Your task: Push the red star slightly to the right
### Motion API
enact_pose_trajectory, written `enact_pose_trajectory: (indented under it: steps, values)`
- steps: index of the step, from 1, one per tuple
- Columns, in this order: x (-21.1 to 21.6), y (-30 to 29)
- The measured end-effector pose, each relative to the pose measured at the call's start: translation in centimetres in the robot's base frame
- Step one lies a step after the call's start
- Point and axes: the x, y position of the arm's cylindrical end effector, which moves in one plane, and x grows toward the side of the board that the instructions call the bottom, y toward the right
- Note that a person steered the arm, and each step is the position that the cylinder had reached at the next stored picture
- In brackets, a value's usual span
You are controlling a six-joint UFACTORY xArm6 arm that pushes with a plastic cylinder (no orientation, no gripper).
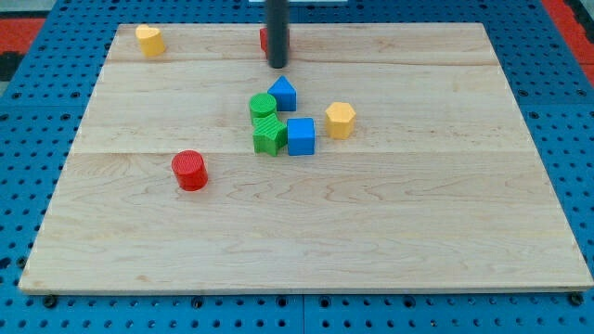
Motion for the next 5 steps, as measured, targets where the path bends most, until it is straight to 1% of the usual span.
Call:
enact_pose_trajectory:
  steps: [1,2,3,4,5]
  values:
    - [-2.6,-4.4]
    - [-2.8,-0.8]
    - [-1.8,3.8]
    - [0.5,0.3]
    - [5.2,-3.9]
